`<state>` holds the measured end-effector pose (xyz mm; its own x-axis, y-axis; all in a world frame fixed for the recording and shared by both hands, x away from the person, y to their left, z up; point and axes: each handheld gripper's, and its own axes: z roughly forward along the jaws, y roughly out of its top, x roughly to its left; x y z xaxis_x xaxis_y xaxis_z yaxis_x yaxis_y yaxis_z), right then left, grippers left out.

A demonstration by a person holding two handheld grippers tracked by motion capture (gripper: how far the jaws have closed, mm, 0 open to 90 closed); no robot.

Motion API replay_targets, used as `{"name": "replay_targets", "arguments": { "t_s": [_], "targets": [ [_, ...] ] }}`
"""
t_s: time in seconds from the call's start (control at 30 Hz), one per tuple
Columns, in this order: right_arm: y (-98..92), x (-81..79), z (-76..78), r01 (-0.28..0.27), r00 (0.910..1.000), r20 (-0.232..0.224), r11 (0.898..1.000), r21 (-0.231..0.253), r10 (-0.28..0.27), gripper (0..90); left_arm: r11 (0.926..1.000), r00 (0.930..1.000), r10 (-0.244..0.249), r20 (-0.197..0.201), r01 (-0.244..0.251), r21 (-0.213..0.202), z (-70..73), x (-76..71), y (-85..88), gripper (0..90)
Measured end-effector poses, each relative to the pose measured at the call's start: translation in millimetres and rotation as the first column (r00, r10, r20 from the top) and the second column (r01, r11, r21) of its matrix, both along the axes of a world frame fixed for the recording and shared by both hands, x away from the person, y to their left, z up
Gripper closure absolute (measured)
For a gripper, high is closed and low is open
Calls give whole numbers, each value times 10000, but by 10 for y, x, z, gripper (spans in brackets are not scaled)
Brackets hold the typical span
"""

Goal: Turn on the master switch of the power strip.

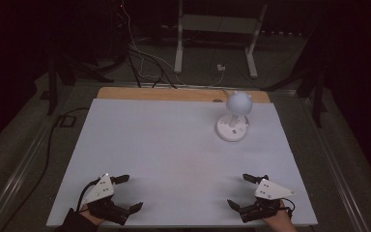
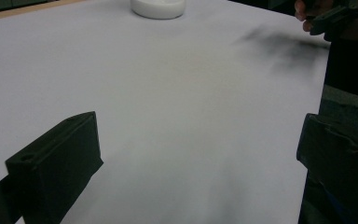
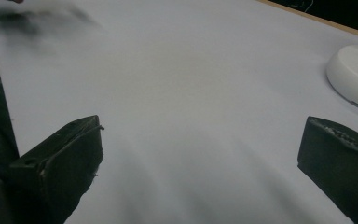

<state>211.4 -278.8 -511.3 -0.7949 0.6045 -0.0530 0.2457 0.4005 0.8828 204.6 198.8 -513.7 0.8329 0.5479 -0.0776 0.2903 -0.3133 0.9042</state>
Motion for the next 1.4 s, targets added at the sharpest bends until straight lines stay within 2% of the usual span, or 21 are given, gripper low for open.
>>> {"name": "replay_targets", "arguments": {
  "t_s": [0.2, 0.37, 0.57, 0.63, 0.7, 0.83, 0.9, 1.0, 1.07, 1.4],
  "targets": [
    [20, -38, 11, 42, 9997, 238, 9996, -291, -35, 0, 10000, 10000, 59, -29, -59, 4, 3, 7, 6, 2],
    [38, -50, 15, 85, 9997, 234, 9991, -413, -75, 0, 10000, 10000, 49, -5, -49, -54, 10, 2, 2, 2],
    [73, -57, 30, 25, 9996, -289, 9991, -417, -37, 0, 10000, 10000, 68, -11, -68, -69, 13, 5, 6, 2],
    [96, -55, 19, -125, 9986, -526, 9984, -547, 96, 0, 10000, 10000, 56, -7, -56, -79, 15, 3, 4, 2],
    [114, -51, 21, -253, 9967, -786, 9986, -474, 216, 7, 9999, 10000, 64, -1, -64, -84, 13, 6, 4, 2],
    [160, -59, 40, -410, 9952, -910, 9976, -549, 359, 7, 9999, 10000, 70, 20, -70, -117, 21, 3, 5, 2],
    [191, -49, 64, -547, 9904, -1292, 9976, -426, 488, 7, 9999, 10000, 62, 30, -62, -122, 22, 1, 3, 2],
    [214, -37, 107, -478, 9907, -1293, 9981, -401, 422, 7, 9999, 10000, 28, 41, -28, -134, 25, 0, -1, 2],
    [209, -21, 138, -555, 9880, -1450, 9983, -167, 525, 7, 9999, 10000, 33, 40, -32, -128, 25, -1, -1, 2],
    [192, 47, 319, -699, 9874, -1421, 9975, 57, 700, 7, 9998, 10000, 80, 17, -79, -174, 25, 1, 0, 2]
  ]
}}
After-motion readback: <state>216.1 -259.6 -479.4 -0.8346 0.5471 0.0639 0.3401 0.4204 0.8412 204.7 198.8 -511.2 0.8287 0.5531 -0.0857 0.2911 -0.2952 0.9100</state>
